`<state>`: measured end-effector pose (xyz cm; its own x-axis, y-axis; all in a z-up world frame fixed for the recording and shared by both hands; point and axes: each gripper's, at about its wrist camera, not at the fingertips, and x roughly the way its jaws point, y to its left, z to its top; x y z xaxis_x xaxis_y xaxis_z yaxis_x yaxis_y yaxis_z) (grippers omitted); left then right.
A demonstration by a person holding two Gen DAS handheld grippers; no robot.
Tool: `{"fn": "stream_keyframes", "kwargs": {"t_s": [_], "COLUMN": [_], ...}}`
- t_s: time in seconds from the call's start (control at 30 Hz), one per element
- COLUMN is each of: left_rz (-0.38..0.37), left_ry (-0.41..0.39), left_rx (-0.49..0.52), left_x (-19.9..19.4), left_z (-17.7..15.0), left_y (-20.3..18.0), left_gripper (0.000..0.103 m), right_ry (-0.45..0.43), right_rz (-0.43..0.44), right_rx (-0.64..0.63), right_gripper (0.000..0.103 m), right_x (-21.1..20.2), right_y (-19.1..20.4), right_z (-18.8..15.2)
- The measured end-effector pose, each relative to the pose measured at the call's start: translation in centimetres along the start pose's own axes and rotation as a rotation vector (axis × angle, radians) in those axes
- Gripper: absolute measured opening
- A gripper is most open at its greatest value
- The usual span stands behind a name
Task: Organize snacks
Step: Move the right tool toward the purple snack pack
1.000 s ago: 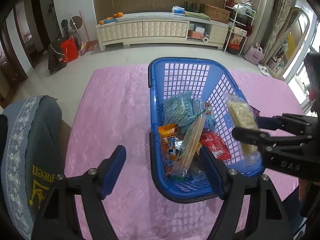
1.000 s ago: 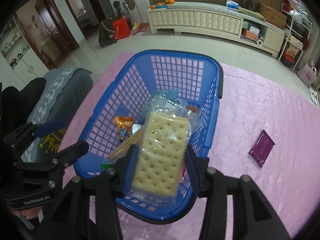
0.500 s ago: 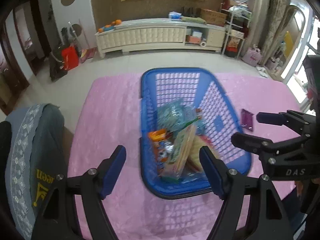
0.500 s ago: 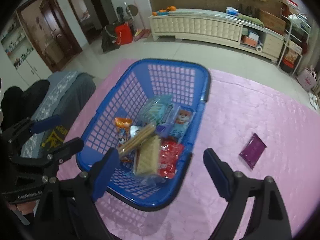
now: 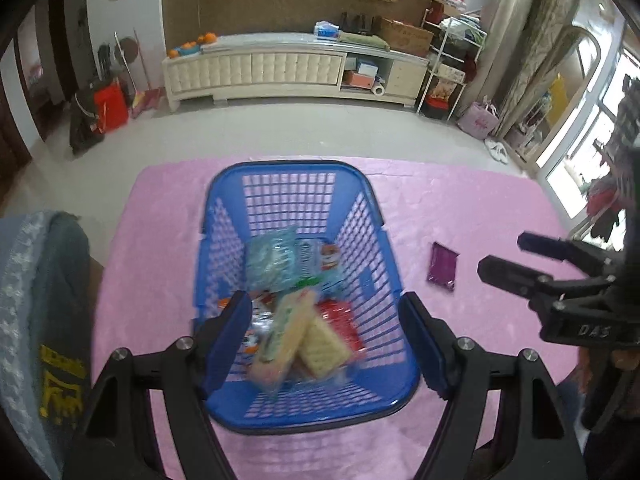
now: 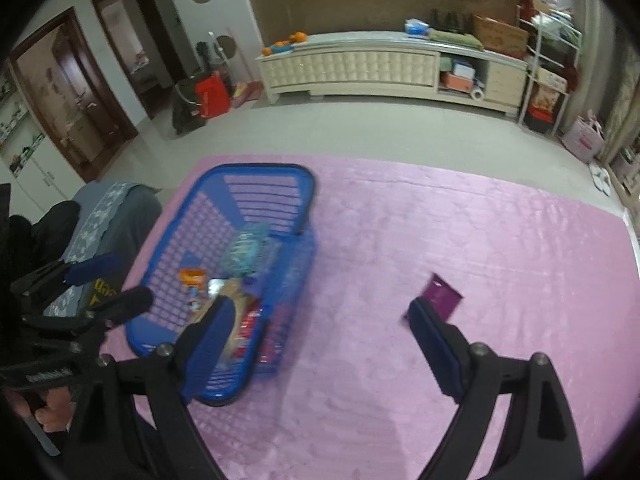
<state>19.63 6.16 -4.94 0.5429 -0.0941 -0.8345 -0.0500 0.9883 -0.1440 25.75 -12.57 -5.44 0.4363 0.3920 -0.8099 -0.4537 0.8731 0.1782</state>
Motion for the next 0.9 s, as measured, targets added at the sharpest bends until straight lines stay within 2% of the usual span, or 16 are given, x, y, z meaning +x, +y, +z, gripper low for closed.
{"fn": "stream_keyframes", "kwargs": {"t_s": [0.17, 0.33, 0.7, 0.9], "left_rz": [0.016, 0.110, 0.117, 0.135], "left_ry": [0.025, 0.049, 0.130, 0.180], "left_rx": [-0.021, 0.025, -0.105, -0.116], "left_x": [1.9, 4.1, 9.3, 11.7], "left_z": [1.5, 2.6, 4.2, 4.2], "left_y": [-1.0, -2.3, 0.2, 0.7], "left_gripper": [0.074, 0.074, 0.074, 0.074], "right_ry": [0.033, 0.064, 0.147, 0.213], "right_rz": [0.000, -0.009, -0.011, -0.003], "right_rx": [0.076, 0.121, 0.234, 0.271], "right_gripper": [0.091, 0.091, 0.091, 0.091], "right_x": [1.4, 3.0, 7.6, 11.2], "right_y": [-3.7, -6.6, -11.9, -13.7], "right_z": [0.4, 0.5, 0.4, -0.1]}}
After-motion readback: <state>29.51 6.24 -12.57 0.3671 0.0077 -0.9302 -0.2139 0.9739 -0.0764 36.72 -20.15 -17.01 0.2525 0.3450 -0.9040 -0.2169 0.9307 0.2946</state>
